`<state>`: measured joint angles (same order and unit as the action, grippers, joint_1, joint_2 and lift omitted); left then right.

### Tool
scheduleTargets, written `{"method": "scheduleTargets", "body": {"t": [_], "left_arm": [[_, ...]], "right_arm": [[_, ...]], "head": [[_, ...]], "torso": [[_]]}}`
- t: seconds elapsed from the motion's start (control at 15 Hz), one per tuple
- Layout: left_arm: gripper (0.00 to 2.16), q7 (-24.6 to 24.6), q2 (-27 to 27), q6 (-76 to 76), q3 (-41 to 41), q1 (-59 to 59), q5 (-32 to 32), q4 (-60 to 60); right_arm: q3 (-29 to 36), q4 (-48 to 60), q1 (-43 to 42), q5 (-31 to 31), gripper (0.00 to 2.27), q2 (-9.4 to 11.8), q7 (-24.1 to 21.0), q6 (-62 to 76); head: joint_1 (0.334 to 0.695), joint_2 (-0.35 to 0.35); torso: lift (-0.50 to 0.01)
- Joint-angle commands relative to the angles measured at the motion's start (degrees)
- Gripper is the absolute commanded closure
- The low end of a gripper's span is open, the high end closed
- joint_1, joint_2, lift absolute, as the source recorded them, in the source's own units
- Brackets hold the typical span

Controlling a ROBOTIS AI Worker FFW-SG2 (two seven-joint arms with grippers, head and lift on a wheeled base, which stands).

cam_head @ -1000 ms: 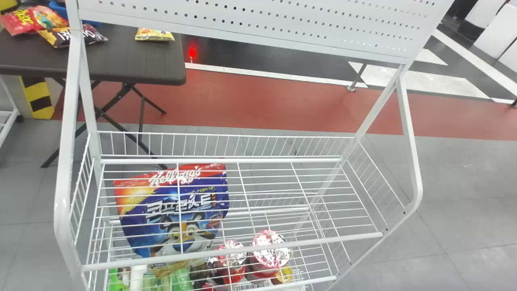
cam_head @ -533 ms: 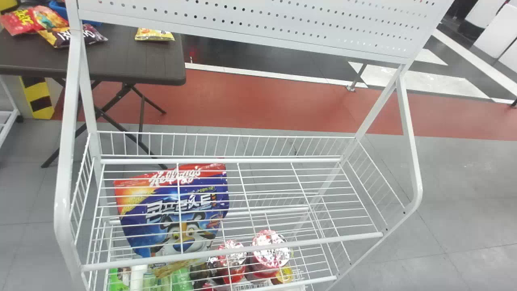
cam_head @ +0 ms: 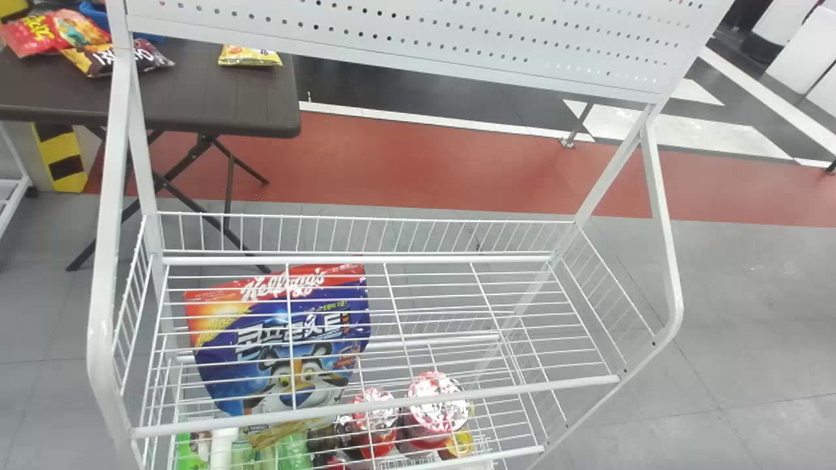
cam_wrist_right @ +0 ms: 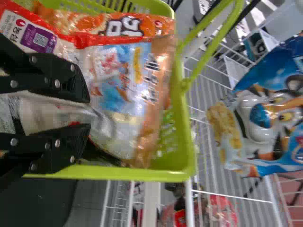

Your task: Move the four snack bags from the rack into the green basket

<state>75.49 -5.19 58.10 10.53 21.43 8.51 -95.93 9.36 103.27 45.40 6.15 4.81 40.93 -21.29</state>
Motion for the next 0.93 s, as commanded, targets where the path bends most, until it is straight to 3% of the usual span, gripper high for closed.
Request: {"method": "scheduleTargets", "body": {"t": [0.0,0.33,0.6,0.87], "left_arm": [[1.78,0.0,0.0,0.0,-0.1,0.1,0.0,-0.3],[1.78,-0.2,0.1,0.0,0.0,0.1,-0.1,-0.3],[1.78,-0.2,0.1,0.2,0.4,0.1,-0.3,-0.3],[1.78,-0.2,0.1,0.6,0.5,0.3,-0.4,-0.5]], "right_arm": [[0.7,2.7,0.5,1.0,0.05,-0.5,0.1,0.6],[3.3,6.9,1.4,4.2,0.05,-2.0,-1.2,12.9],[2.9,17.3,3.0,4.6,0.05,-4.7,-9.8,21.9],[-2.5,33.0,5.6,0.4,0.06,-4.9,-18.8,14.3]], "head": [[0.695,-0.350],[0.695,-0.350],[0.695,-0.350],[0.695,-0.350]], "torso": [[0.000],[0.000],[0.000],[0.000]]}}
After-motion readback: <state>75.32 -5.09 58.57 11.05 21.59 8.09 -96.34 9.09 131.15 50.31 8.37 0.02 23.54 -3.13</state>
